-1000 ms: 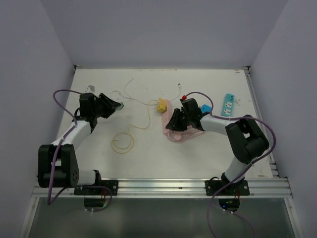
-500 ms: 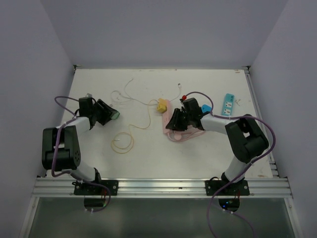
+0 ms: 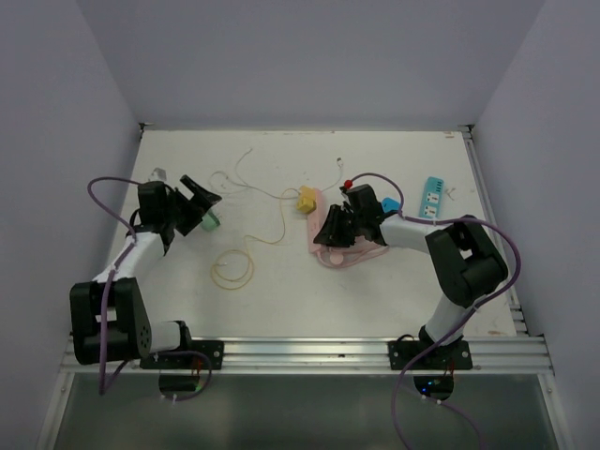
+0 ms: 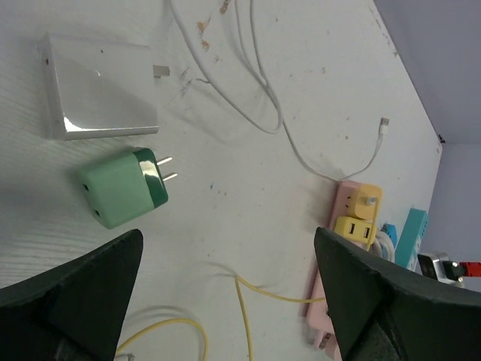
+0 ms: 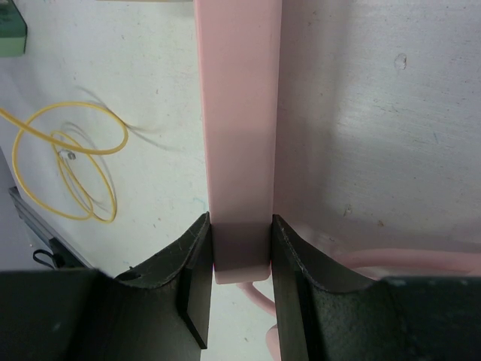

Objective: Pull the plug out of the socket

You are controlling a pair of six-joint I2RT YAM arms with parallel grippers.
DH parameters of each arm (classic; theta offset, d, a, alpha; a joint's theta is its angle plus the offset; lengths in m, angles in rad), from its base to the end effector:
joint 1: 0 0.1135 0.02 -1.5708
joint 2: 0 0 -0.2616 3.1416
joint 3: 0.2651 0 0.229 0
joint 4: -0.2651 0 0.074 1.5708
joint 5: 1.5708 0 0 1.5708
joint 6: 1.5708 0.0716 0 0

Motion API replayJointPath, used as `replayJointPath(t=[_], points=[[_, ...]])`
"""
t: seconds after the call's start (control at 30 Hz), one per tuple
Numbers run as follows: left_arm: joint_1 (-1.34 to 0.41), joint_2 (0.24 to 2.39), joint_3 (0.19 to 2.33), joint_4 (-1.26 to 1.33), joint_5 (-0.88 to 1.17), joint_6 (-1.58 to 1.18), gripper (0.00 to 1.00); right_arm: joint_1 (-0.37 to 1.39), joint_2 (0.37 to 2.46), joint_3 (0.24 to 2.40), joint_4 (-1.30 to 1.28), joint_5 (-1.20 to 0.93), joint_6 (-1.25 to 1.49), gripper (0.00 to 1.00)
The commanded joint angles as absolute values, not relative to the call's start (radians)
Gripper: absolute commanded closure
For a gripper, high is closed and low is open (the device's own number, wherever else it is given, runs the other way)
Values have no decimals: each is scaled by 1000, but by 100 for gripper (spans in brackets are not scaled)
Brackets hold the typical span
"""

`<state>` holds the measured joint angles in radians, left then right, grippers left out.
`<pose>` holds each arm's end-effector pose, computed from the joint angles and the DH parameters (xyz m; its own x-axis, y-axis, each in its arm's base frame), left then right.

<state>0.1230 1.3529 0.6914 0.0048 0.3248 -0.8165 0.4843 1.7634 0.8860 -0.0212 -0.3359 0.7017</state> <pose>0.2877 0.0125 0.1939 -0.5130 -0.7593 -0.4004 -0.3494 0.6107 -0.7106 0.2949 0.1818 0.1279 -0.9299 0.1994 -0.3091 -0.0274 0.8003 0.5989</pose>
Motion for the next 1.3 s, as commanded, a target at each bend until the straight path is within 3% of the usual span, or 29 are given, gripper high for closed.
replayJointPath(t=[0.0,0.17,0.43,0.73,1.27], points=[[118,1252,716,-49,322,-761,0,474,1885,799,-287,-140,591,100],[12,1186,762,-75,285,-749,0,474,1878,804,-298,-147,575,100],[-309,1200,836,-17,138,-842,4,474,1876,807,-311,-166,542,100],[-596,1373,960,67,5,-894,13,474,1884,808,-318,-196,515,100],[-627,1709,1094,46,-92,-925,17,476,1882,802,-321,-219,491,100]])
